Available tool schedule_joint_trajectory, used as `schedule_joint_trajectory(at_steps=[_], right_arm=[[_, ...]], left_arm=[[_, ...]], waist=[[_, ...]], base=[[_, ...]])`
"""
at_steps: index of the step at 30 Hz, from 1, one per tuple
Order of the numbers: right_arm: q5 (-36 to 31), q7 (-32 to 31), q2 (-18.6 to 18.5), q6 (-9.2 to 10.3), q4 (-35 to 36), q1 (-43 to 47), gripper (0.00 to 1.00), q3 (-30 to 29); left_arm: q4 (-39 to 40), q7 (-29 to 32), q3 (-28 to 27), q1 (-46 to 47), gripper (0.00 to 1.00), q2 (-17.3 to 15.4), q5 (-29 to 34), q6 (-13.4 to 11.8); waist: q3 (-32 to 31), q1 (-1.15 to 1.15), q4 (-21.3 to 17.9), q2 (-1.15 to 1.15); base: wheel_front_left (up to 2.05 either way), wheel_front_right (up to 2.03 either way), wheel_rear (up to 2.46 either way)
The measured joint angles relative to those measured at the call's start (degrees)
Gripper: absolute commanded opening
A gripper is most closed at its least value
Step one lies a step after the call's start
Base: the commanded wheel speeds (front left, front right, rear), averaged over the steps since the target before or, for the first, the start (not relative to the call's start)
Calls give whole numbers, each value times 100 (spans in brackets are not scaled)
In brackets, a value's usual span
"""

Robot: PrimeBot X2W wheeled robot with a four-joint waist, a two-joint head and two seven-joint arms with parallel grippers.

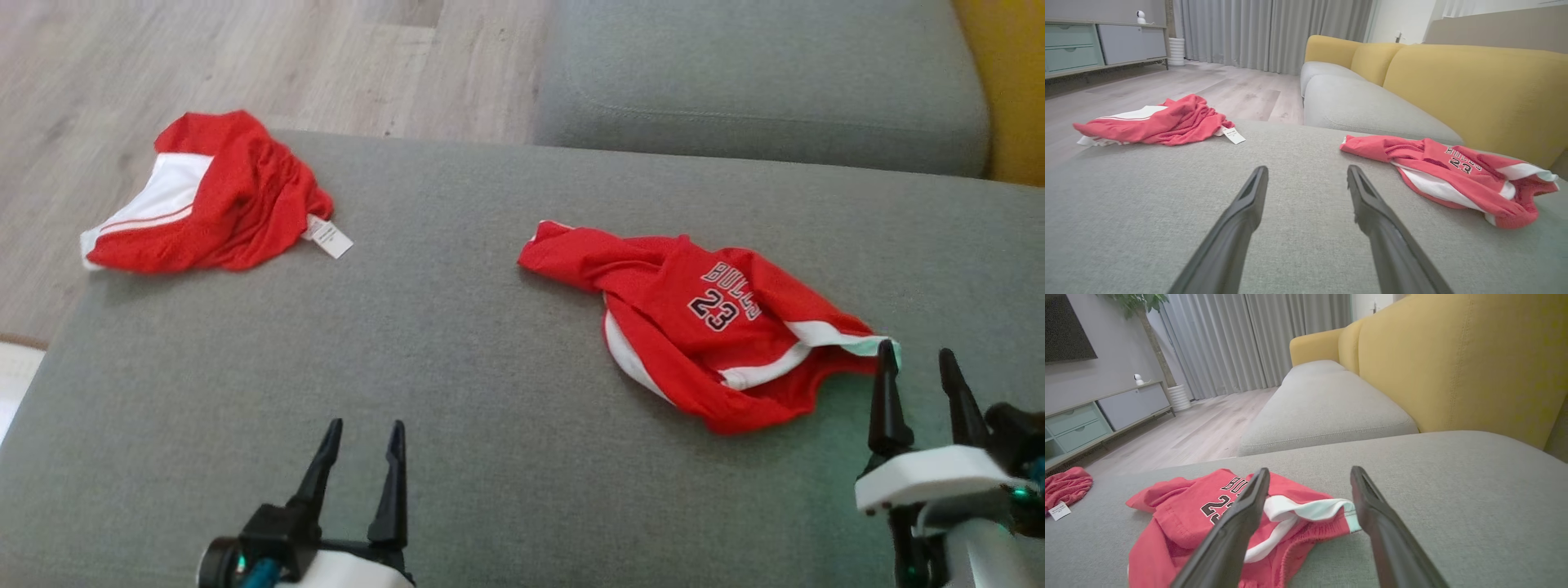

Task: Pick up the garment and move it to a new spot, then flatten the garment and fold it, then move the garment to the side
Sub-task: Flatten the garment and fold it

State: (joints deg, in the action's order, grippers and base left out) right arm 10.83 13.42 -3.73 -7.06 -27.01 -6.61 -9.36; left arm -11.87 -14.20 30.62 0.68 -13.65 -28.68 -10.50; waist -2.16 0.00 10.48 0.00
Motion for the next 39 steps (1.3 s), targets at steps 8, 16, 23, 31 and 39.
schedule_joint_trajectory(at_steps=[8, 16, 23, 31, 39], right_arm=[[-127, -279, 123, 0, 1104, 522, 100, 226], [-85, -397, 124, 0, 1463, 605, 100, 380], [-85, -438, 124, 0, 1582, 509, 100, 561], [-73, -397, 121, 0, 1501, 100, 100, 855], [-13, -260, 119, 0, 1304, -135, 100, 1069]], left_arm=[[-18, 191, 374, 233, 100, 131, 99, 255], [-721, 357, 969, 1739, 100, 955, 157, 686], [-1606, 506, 1441, 2418, 100, 1055, -230, 808], [-2070, 565, 2285, 3046, 100, 1071, -1009, 647], [-2390, 887, 2751, 3504, 100, 1074, -1756, 371]], waist=[[-53, 0, -310, 0], [177, 1, -693, 0], [492, 1, -1165, 0], [869, 1, -1732, 0], [1193, 1, -2189, 0]], base=[[0, 0, 0], [0, 0, 0], [0, 0, 0], [0, 0, 0], [0, 0, 0]])
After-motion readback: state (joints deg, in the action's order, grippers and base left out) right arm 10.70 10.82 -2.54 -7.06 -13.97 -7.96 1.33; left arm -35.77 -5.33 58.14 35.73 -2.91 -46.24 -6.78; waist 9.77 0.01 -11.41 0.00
